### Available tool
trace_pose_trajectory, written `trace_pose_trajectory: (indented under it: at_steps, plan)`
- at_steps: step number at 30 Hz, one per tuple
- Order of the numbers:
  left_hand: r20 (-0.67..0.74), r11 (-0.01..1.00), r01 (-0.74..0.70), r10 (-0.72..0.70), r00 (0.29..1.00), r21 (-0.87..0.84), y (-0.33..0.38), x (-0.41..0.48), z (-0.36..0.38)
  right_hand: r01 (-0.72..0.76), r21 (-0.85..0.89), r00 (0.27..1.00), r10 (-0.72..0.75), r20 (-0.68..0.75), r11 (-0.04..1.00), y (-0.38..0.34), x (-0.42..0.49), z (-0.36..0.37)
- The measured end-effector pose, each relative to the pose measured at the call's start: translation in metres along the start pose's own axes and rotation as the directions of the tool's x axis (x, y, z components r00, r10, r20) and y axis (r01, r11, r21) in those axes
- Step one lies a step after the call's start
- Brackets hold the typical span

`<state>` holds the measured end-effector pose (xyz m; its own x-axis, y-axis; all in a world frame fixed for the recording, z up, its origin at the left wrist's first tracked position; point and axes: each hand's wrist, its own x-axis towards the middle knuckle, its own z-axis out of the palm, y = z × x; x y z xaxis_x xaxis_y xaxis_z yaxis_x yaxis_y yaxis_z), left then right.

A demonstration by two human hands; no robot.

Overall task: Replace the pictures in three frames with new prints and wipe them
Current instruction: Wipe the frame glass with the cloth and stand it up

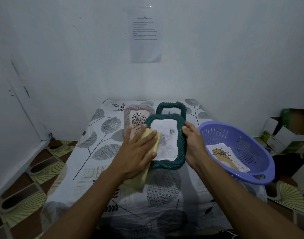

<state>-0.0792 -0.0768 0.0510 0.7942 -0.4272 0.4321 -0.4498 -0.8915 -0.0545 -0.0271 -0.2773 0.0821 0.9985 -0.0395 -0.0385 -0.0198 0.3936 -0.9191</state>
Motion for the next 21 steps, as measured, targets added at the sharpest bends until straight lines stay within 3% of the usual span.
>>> trace_pose_trajectory:
  at_steps: [2,5,13,17,21]
  plan:
    - [-0.004,0.993,-0.119,0.119,0.993,-0.023,0.003,-0.012,0.001,0.031,-0.016,0.998,-0.032,-0.046,0.999,-0.011,0.008,-0.004]
    - [-0.033,0.986,-0.153,0.151,0.988,-0.069,0.005,-0.024,0.004,0.051,-0.068,0.998,-0.053,-0.035,0.996,-0.016,0.012,-0.004]
    - [-0.027,0.989,0.136,-0.135,0.990,0.059,-0.004,0.005,0.007,-0.023,-0.020,0.998,0.024,0.052,1.000,0.005,-0.005,0.004]
    - [-0.057,0.980,0.156,-0.163,0.985,-0.123,-0.014,0.013,0.014,-0.011,-0.011,0.999,0.011,0.053,1.000,0.002,-0.005,0.006]
    - [-0.109,0.899,0.211,-0.271,0.956,-0.383,-0.008,0.011,0.014,-0.015,-0.011,0.997,0.016,0.069,1.000,0.002,-0.005,0.010]
